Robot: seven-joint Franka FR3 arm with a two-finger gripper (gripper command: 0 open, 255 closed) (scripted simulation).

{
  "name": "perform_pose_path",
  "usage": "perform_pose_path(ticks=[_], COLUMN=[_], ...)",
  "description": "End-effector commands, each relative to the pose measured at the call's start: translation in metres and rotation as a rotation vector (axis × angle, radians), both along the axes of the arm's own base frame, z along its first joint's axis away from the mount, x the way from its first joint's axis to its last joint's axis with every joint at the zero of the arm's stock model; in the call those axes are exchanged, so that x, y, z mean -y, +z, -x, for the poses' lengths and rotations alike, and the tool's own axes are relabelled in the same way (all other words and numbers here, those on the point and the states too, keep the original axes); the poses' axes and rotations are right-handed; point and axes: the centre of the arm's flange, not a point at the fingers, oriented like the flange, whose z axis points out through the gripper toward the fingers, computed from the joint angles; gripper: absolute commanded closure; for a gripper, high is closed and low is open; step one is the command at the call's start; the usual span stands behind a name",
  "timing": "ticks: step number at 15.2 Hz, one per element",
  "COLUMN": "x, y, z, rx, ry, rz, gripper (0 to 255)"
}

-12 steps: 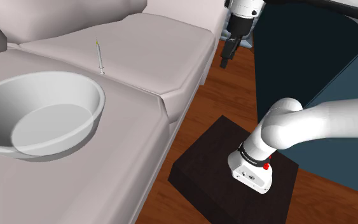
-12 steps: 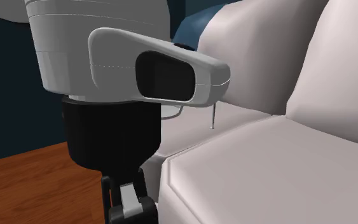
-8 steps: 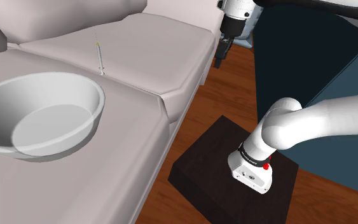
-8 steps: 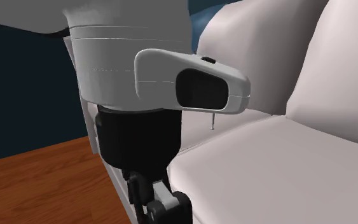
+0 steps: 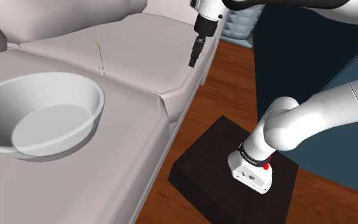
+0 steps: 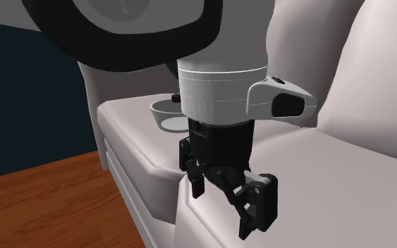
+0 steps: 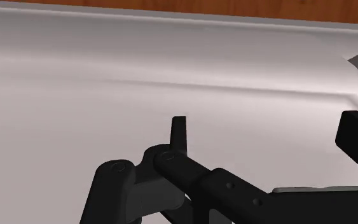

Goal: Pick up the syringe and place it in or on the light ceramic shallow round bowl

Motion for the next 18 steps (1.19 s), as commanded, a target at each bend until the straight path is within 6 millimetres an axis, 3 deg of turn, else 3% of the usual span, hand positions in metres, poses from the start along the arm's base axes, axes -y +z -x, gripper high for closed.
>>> perform_pose_path(ticks=[1,10,18], x=[-0.013,-0.084,-0.16], y=[-0.006,-0.018,-0.017], z=[-0.018,-0.086,-0.13], rx=[0.024,0.124,0.212], ry=[0.06,0.325,0.561], rz=[-0.022,-0.117,-0.202], gripper=[0,0,0])
